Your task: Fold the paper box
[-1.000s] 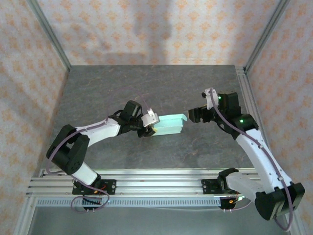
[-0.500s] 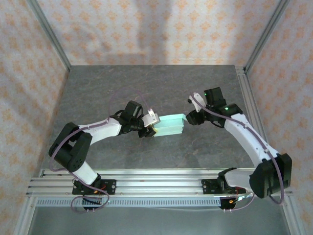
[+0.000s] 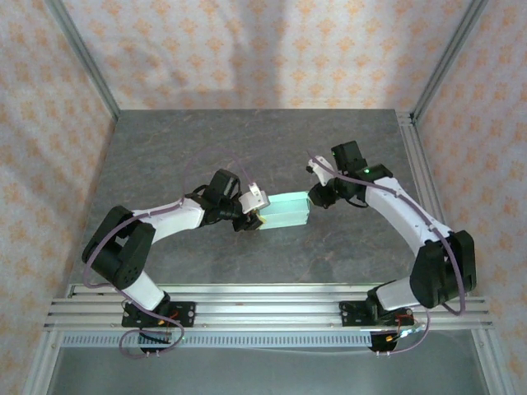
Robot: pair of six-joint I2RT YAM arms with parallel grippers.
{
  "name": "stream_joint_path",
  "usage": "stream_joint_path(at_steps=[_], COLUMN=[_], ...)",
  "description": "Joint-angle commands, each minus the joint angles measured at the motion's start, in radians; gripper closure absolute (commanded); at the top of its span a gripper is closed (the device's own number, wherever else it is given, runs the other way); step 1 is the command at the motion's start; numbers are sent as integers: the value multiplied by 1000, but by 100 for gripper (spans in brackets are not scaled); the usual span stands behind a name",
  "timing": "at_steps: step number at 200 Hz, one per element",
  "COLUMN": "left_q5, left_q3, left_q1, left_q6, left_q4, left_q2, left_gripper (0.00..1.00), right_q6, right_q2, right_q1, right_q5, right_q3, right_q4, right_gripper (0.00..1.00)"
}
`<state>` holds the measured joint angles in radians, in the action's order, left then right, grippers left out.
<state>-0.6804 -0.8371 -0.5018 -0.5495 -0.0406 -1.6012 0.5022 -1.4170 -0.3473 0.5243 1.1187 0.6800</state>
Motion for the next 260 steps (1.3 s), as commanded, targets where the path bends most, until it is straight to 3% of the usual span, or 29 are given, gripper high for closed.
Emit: stream_joint_path(at_steps=[1,53,68,97,119,156,201,241,260], left_q5=[-16,-21,-21,-15,-3,29,31,33,32], left_q3=[-8,-14,-16,-22,-17,-28,-56,-56,-62], left_q1=[3,3,2,3,3,3,2,2,3], left_q6=[-9,-13,-13,-7,1,23,16,16,15], left_q4=[-18,-28,-30,-33,-18,1,-21,-19,-26], left_q2=[-18,-23,-25,-28,-29,-46,-69,-69,-73], left_gripper=[61,61,61,61,61,60,60,60,60], right_q6=[8,-15,-18,-58,-155,-353,-595,-780,-789], right_q2=[-18,-43,-48,-39,-15,42,102,119,127], right_q1=[-7,-7,-7,-9,-34,-136,-185,-191,-193], right_q5=[23,37,36,33,-13,-200,-380,-404,-402], right_q3=[36,52,56,60,36,-54,-144,-139,-130], right_q4=[18,11,15,23,-21,-177,-286,-258,-243], right_gripper=[81,91,100,100,100,100,100,100,100])
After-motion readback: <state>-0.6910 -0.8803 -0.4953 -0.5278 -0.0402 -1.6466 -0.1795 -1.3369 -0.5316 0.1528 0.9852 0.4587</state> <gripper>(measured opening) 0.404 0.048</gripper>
